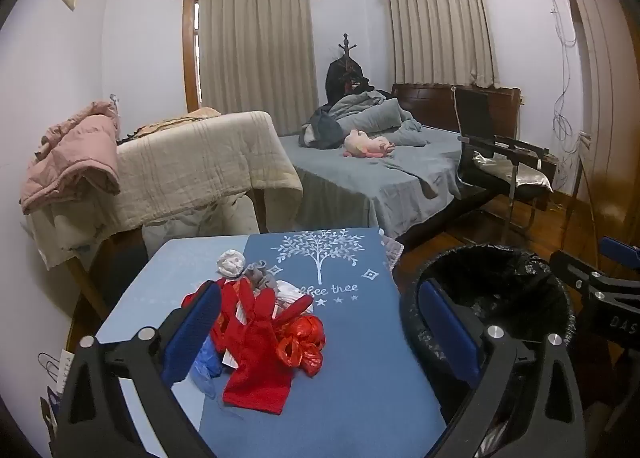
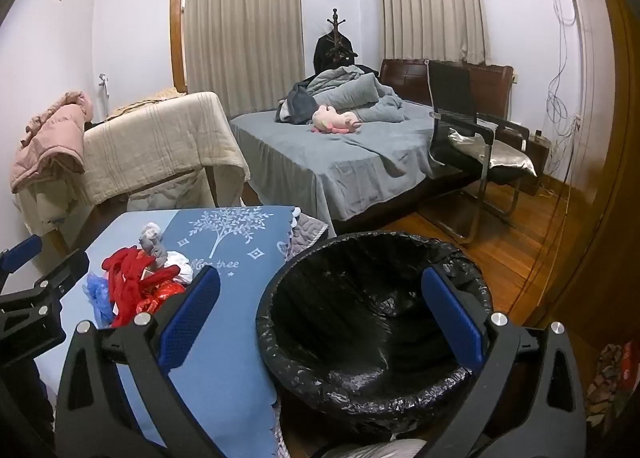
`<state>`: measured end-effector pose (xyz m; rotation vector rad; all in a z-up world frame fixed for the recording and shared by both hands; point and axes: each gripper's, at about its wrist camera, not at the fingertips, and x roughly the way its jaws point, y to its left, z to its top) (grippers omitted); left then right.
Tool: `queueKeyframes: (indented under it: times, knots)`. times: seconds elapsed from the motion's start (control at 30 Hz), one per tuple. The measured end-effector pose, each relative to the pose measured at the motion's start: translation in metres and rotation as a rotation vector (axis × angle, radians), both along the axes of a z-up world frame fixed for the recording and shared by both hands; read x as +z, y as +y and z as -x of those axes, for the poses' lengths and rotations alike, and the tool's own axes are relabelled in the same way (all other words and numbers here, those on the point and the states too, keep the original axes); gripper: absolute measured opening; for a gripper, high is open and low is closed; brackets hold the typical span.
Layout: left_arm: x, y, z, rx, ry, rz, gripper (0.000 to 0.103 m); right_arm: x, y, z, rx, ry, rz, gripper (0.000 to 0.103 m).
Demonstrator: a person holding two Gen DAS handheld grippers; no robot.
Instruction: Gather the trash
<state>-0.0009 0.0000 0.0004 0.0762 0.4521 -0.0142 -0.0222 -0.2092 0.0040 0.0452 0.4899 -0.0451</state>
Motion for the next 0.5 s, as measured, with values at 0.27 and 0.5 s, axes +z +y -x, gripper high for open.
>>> queueKeyframes:
  times: [0.27,0.5]
  knots:
    - [0.0002,-0.0002,0.0003,0.001,0.005,-0.002,0.097,0.0007,0.0008,0.0000,-0.002,0.002,0.000,0.098]
    - [0.0076,0.0010,0.0020,0.000,-0.003,-0.001,0.097,0.0020,0.0022,0.0006,0.000,-0.001,-0.002,0.098]
